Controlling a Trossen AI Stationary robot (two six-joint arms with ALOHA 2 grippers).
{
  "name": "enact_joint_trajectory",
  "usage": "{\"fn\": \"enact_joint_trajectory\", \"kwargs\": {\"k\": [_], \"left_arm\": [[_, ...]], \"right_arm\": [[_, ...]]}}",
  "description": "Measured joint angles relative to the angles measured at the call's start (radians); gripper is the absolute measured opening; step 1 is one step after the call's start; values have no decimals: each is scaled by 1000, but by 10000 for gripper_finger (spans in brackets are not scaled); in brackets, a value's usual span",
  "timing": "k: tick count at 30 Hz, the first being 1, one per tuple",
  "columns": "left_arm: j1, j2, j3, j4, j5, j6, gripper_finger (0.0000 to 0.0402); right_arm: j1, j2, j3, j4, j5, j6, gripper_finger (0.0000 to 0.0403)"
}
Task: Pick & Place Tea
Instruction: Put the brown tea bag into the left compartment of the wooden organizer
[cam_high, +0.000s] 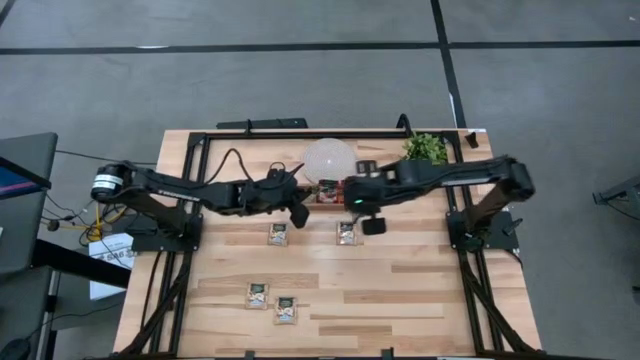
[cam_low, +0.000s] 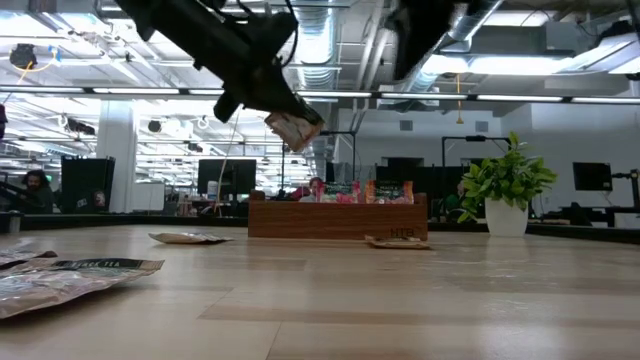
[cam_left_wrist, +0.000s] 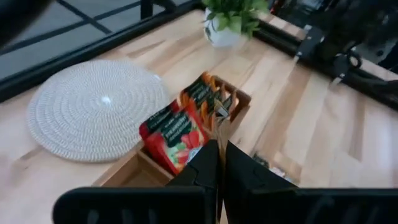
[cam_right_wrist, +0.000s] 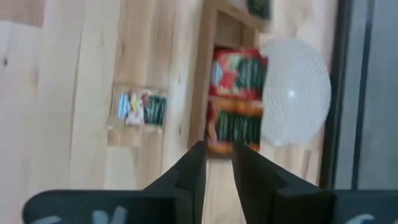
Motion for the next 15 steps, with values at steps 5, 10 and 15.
{"fn": "enact_joint_trajectory", "kwargs": {"k": [5,10,15], "left_arm": [[50,45,3,60,73,4,0],[107,68,-2,85,111,7,0],[144,67,-130,304,131,-32,0]], "right_arm": [[0,-222,-208,107,-6,100,54],[26,-431,-390,203,-6,239,50],[71,-546,-451,252,-4,328,49]]}}
